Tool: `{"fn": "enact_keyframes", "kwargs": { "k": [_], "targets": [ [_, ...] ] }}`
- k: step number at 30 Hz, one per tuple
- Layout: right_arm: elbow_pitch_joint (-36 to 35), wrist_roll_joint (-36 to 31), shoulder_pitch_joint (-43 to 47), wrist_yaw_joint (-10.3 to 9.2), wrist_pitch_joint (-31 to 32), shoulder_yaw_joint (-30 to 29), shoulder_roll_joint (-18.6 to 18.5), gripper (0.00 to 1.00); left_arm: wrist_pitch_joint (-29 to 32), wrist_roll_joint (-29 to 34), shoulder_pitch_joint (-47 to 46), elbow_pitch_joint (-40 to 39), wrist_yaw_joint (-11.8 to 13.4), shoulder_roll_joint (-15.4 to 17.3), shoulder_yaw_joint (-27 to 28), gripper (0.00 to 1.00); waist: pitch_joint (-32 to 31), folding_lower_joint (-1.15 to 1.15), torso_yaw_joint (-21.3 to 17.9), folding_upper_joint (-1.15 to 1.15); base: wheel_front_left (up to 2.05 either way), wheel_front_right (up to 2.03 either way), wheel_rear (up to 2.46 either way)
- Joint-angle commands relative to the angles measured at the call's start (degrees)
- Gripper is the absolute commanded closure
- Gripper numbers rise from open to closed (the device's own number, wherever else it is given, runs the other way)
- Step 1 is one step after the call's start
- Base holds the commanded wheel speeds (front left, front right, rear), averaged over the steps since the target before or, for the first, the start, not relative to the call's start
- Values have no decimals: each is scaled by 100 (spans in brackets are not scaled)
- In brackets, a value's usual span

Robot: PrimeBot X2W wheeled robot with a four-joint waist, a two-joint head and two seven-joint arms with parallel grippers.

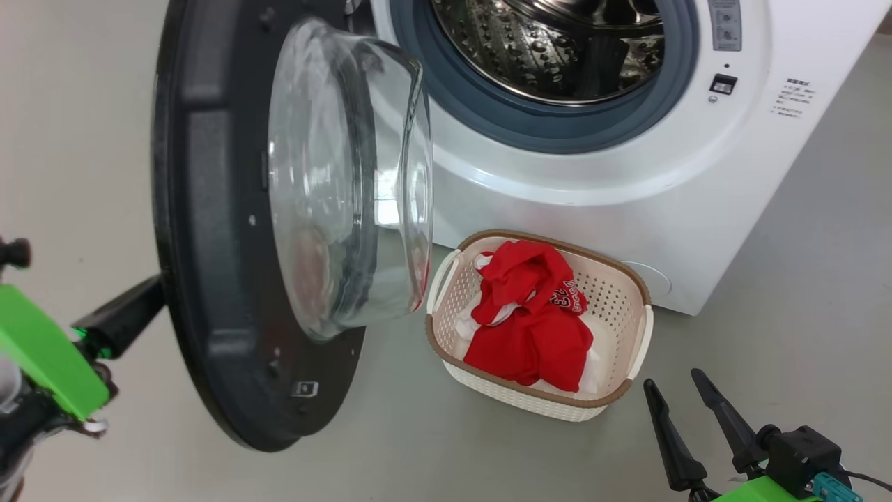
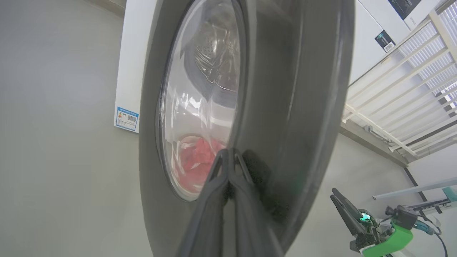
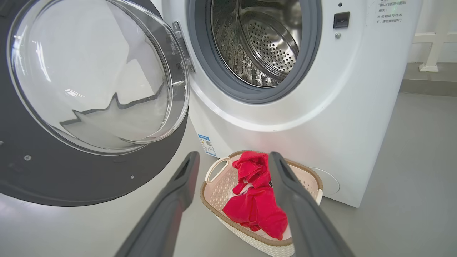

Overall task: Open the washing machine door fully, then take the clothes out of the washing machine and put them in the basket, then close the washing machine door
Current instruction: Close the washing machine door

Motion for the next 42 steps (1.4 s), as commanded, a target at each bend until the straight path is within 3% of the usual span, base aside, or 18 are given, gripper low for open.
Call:
{"fn": "enact_keyframes", "kwargs": {
  "k": [1, 18, 34, 36, 39, 40, 42],
  "targets": [
    [-148, 20, -76, 37, -37, 119, -30, 0, -29, 95, -243, -281, -43, 263, 122, 100, 17, 0, -102, 0, 0, 0, 0],
    [-206, -17, -194, 37, -37, -20, 30, 0, -483, 97, -916, -940, -43, -199, -628, 100, 220, 0, -413, 0, 0, 0, 0],
    [-193, -34, -158, 37, -37, -32, 23, 0, -1439, 97, -446, -355, -43, -85, -909, 100, 40, 0, -279, 0, 0, 0, 0],
    [-186, -30, -141, 37, -37, -2, 11, 0, -1684, 148, -288, -257, -43, -94, -943, 66, -8, 0, -239, 0, 0, 0, 0],
    [-189, -22, -120, 37, -37, 4, -9, 0, -2005, 160, -37, -110, -43, -121, -1011, 50, -72, 0, -158, 0, 0, 0, 0],
    [-189, -22, -113, 37, -37, 8, -17, 0, -2106, 152, 44, -58, -43, -135, -1032, 31, -90, 0, -127, 0, 0, 0, 0],
    [-183, -17, -101, 37, -37, 21, -33, 0, -2274, 162, 199, 50, -43, -153, -1104, 14, -125, 0, -71, 0, 0, 0, 0]
  ]
}}
